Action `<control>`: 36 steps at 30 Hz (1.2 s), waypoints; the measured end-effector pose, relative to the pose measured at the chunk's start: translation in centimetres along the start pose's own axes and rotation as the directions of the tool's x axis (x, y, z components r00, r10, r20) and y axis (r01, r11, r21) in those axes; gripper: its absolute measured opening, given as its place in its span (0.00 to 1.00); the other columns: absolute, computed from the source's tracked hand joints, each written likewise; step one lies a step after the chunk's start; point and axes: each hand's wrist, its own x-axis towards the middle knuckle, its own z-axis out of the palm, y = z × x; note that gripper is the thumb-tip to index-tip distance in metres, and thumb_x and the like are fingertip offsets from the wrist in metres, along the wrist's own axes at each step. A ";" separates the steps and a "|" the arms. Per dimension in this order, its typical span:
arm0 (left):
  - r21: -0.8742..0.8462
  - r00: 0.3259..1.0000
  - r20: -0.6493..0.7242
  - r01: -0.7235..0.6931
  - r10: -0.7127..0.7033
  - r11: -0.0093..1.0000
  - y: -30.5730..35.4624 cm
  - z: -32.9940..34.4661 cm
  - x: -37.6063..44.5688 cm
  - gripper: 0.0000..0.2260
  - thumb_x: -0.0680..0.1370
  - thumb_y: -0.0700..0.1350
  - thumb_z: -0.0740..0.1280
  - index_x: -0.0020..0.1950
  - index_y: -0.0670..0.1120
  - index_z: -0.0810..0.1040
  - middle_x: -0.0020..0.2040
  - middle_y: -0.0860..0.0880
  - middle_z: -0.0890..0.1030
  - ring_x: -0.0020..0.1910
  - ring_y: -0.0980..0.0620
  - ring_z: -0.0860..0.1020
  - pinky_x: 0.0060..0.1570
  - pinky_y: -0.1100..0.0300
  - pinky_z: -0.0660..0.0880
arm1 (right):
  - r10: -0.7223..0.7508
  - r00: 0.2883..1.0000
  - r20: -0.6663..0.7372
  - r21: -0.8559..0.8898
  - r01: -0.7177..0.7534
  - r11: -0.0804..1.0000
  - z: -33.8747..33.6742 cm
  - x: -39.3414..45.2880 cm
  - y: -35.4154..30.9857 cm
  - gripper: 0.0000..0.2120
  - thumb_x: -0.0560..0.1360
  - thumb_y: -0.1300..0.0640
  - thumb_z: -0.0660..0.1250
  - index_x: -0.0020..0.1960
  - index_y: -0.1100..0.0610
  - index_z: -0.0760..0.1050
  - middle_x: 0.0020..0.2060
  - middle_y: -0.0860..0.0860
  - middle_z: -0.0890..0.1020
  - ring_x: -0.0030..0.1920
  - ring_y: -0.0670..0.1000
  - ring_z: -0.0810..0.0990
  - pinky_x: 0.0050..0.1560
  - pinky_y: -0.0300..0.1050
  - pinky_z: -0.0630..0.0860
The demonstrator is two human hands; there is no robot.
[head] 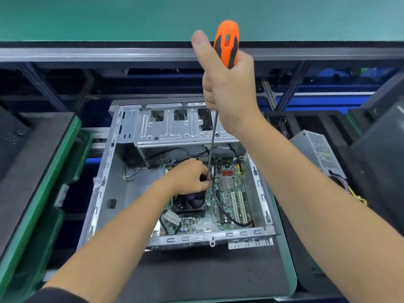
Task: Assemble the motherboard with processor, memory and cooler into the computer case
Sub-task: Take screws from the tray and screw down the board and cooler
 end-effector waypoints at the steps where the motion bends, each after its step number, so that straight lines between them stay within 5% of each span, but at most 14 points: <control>1: 0.022 1.000 -0.002 0.003 -0.003 1.000 0.0 0.1 0.1 0.13 0.73 0.49 0.66 0.39 0.39 0.81 0.40 0.46 0.83 0.40 0.47 0.80 0.50 0.49 0.76 | 0.002 1.000 0.000 -0.003 -0.002 1.000 0.0 0.0 0.0 0.25 0.79 0.56 0.66 0.31 0.52 0.54 0.24 0.50 0.56 0.20 0.48 0.54 0.22 0.35 0.57; 5: 0.040 1.000 -0.008 0.019 -0.019 0.999 0.2 0.3 0.2 0.15 0.72 0.49 0.64 0.37 0.37 0.80 0.41 0.42 0.83 0.40 0.44 0.80 0.52 0.46 0.76 | -0.003 1.000 0.005 -0.020 0.003 1.000 0.2 -0.2 0.1 0.25 0.79 0.56 0.66 0.31 0.52 0.54 0.24 0.49 0.56 0.21 0.48 0.54 0.22 0.35 0.57; 11: 0.067 0.994 -0.053 0.101 -0.098 0.993 1.3 0.4 0.2 0.09 0.67 0.47 0.67 0.37 0.41 0.79 0.36 0.44 0.80 0.36 0.45 0.79 0.39 0.48 0.78 | -0.025 0.999 0.035 -0.032 0.026 0.999 0.6 -0.4 0.2 0.25 0.79 0.56 0.66 0.32 0.51 0.54 0.25 0.49 0.55 0.22 0.48 0.54 0.22 0.35 0.57; 16: 0.039 0.982 -0.085 0.172 -0.168 0.984 1.7 0.6 0.3 0.06 0.67 0.45 0.69 0.40 0.43 0.78 0.39 0.46 0.79 0.38 0.46 0.77 0.41 0.49 0.79 | 0.038 0.994 0.106 0.001 -0.038 0.999 0.5 -0.4 0.2 0.24 0.78 0.48 0.63 0.36 0.57 0.51 0.27 0.55 0.54 0.24 0.52 0.52 0.23 0.41 0.52; 19: 0.019 0.977 -0.095 0.192 -0.189 0.981 1.7 0.7 0.3 0.07 0.67 0.45 0.70 0.41 0.43 0.79 0.41 0.46 0.79 0.40 0.47 0.77 0.43 0.48 0.78 | 0.082 0.987 0.141 0.009 -0.084 0.996 0.3 -0.3 0.1 0.24 0.76 0.43 0.60 0.35 0.62 0.60 0.26 0.54 0.56 0.25 0.54 0.53 0.24 0.42 0.54; 22: 0.029 0.970 -0.123 0.215 -0.210 0.976 2.0 1.0 0.1 0.05 0.68 0.43 0.69 0.43 0.44 0.79 0.45 0.47 0.79 0.43 0.47 0.77 0.46 0.48 0.78 | 0.042 0.983 0.181 -0.097 -0.025 0.995 -0.1 -0.5 0.0 0.29 0.78 0.45 0.59 0.36 0.72 0.63 0.23 0.58 0.63 0.23 0.54 0.62 0.25 0.43 0.64; 25: -0.013 0.966 -0.128 0.224 -0.224 0.975 2.3 1.0 0.0 0.03 0.68 0.42 0.68 0.37 0.48 0.75 0.45 0.49 0.79 0.43 0.48 0.76 0.46 0.50 0.77 | -0.002 0.966 0.259 -0.332 0.091 0.939 -0.7 -0.4 -1.0 0.26 0.78 0.48 0.60 0.40 0.74 0.68 0.32 0.63 0.72 0.32 0.55 0.71 0.36 0.46 0.70; 30: -0.049 0.962 -0.115 0.244 -0.248 0.969 2.5 0.9 -0.2 0.07 0.69 0.41 0.69 0.37 0.50 0.72 0.47 0.49 0.77 0.46 0.48 0.75 0.50 0.50 0.76 | -0.030 0.865 0.501 -0.663 0.406 0.629 -1.2 0.4 -5.2 0.08 0.80 0.52 0.62 0.55 0.55 0.71 0.31 0.48 0.69 0.31 0.43 0.66 0.37 0.37 0.67; 33: -0.116 0.957 -0.117 0.253 -0.266 0.960 2.6 0.9 -0.2 0.08 0.69 0.40 0.70 0.34 0.50 0.73 0.45 0.49 0.78 0.45 0.48 0.77 0.49 0.50 0.77 | 0.164 0.743 0.649 -0.746 0.580 0.329 -0.5 1.5 -7.8 0.08 0.79 0.49 0.62 0.50 0.53 0.75 0.35 0.43 0.72 0.35 0.41 0.70 0.38 0.37 0.65; 36: -0.117 0.953 -0.114 0.269 -0.282 0.956 2.7 0.8 -0.3 0.03 0.68 0.40 0.70 0.37 0.46 0.77 0.44 0.48 0.79 0.44 0.47 0.78 0.48 0.50 0.78 | 0.388 0.659 0.644 -0.731 0.680 0.057 0.6 2.5 -9.8 0.05 0.76 0.55 0.61 0.47 0.51 0.76 0.43 0.47 0.79 0.43 0.49 0.76 0.44 0.48 0.74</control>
